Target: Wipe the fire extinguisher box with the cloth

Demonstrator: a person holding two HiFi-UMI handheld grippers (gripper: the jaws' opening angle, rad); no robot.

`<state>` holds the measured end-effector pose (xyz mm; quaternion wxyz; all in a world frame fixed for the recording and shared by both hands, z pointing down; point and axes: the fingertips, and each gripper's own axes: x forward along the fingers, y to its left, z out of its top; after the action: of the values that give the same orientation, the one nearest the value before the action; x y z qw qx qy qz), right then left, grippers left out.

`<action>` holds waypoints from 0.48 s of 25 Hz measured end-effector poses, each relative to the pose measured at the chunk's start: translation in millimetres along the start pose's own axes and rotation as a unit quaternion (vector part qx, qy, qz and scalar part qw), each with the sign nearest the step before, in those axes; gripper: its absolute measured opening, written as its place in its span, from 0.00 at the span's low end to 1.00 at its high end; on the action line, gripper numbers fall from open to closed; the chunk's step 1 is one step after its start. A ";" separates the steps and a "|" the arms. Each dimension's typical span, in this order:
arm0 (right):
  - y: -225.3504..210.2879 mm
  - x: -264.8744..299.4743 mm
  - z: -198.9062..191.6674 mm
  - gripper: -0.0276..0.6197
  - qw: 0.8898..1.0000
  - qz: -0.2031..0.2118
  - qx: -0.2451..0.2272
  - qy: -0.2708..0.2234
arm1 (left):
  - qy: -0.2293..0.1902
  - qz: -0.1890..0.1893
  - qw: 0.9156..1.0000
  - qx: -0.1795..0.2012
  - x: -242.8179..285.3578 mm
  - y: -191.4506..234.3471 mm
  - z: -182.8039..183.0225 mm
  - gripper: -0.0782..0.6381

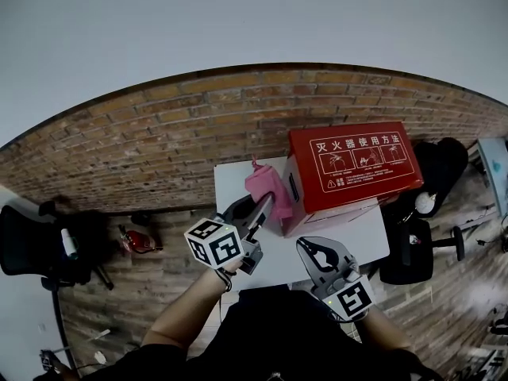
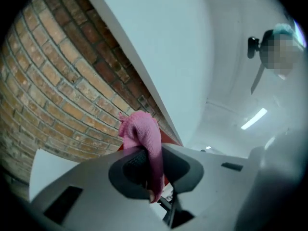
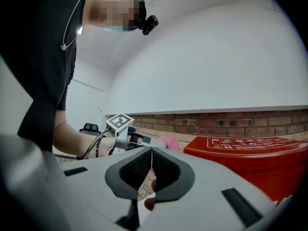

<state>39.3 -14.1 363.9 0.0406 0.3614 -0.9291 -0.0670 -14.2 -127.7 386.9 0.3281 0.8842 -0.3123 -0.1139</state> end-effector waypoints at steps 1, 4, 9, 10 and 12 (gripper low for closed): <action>-2.0 0.7 2.2 0.08 1.000 -0.001 0.005 -0.006 | -0.004 0.007 1.000 0.026 -3.8 -3.3 3.2 0.23; -8.9 3.0 9.2 0.08 0.999 -0.003 0.022 -0.023 | -0.021 0.030 0.994 0.107 -16.7 -15.0 15.3 0.23; -19.4 5.8 13.8 0.08 0.999 -0.013 0.032 -0.038 | -0.046 0.062 0.973 0.216 -39.3 -37.9 31.5 0.23; -21.1 5.9 15.1 0.08 0.998 -0.016 0.035 -0.041 | -0.050 0.067 0.969 0.233 -43.9 -42.9 33.3 0.23; -23.8 6.2 19.4 0.08 0.998 -0.019 0.038 -0.049 | -0.055 0.075 0.960 0.264 -53.4 -51.4 36.1 0.23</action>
<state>48.2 -33.9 341.2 -0.0205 0.3770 -0.9246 -0.0500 -45.9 -82.3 325.9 0.0724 0.9056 -0.4147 -0.0510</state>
